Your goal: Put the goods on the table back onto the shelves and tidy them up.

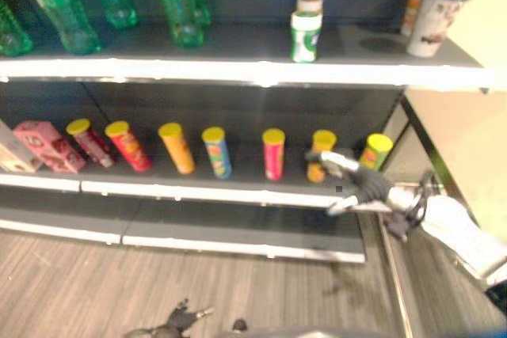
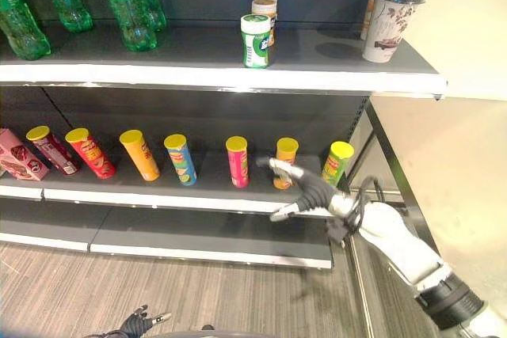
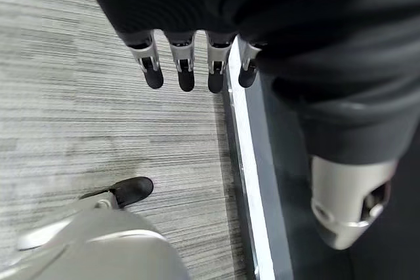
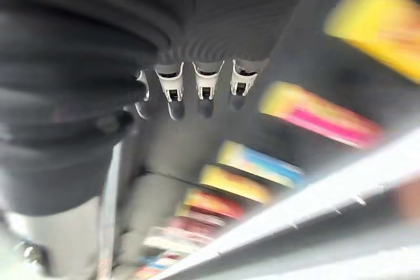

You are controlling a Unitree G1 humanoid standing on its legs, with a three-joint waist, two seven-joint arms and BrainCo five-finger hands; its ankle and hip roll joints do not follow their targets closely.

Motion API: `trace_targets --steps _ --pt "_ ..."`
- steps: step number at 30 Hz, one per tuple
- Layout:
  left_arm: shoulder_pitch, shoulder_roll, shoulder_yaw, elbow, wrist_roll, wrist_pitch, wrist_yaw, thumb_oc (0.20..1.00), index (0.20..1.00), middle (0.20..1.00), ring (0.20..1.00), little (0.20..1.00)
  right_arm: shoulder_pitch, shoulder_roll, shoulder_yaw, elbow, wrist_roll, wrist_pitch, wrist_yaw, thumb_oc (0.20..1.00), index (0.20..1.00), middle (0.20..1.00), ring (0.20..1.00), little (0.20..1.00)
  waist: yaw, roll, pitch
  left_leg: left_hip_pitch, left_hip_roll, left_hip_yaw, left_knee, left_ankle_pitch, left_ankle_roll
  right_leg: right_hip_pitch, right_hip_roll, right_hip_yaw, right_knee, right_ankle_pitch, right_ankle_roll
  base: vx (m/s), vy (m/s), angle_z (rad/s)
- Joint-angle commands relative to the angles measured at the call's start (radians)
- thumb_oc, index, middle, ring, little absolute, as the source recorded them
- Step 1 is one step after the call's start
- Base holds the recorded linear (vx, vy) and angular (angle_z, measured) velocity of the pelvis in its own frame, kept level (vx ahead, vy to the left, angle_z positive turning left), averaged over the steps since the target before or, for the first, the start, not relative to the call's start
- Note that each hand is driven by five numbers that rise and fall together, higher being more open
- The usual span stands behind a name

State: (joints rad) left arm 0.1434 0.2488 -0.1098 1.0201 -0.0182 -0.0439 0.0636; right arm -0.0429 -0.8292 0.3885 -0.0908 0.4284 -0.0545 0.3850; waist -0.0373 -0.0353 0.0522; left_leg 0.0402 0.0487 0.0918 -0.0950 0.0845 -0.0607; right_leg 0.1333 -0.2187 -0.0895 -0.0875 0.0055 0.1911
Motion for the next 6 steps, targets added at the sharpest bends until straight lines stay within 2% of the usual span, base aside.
trace_targets --steps 1,2,6 --pt "-0.063 0.023 -0.001 0.018 0.035 -0.034 -0.014 1.0 1.0 1.0 1.0 1.0 0.043 0.11 0.027 0.159 -0.145 0.013 -0.017 1.0 1.0 1.0 1.0 1.0 0.008 0.016 0.046 0.09 0.042 0.101 0.008 -0.139 -0.051 -0.094 -0.019 -0.049 0.067 0.027 0.004 0.0 0.0 0.0" --pt "-0.06 0.017 -0.012 0.018 0.034 -0.038 -0.017 1.0 1.0 1.0 1.0 1.0 0.074 0.209 0.008 0.34 -0.22 0.006 -0.065 1.0 1.0 1.0 1.0 1.0 0.006 0.019 0.045 0.089 0.04 0.101 0.008 -0.139 -0.049 -0.093 -0.02 -0.05 0.067 0.028 0.004 0.0 0.0 0.0" --pt "-0.065 0.009 -0.03 0.017 0.009 -0.035 -0.018 1.0 1.0 1.0 1.0 1.0 0.074 0.39 -0.06 0.712 -0.343 0.009 -0.21 1.0 1.0 1.0 1.0 1.0 0.006 0.02 0.045 0.095 0.037 0.098 0.008 -0.143 -0.043 -0.085 -0.02 -0.055 0.065 0.027 0.004 0.0 0.0 0.0"
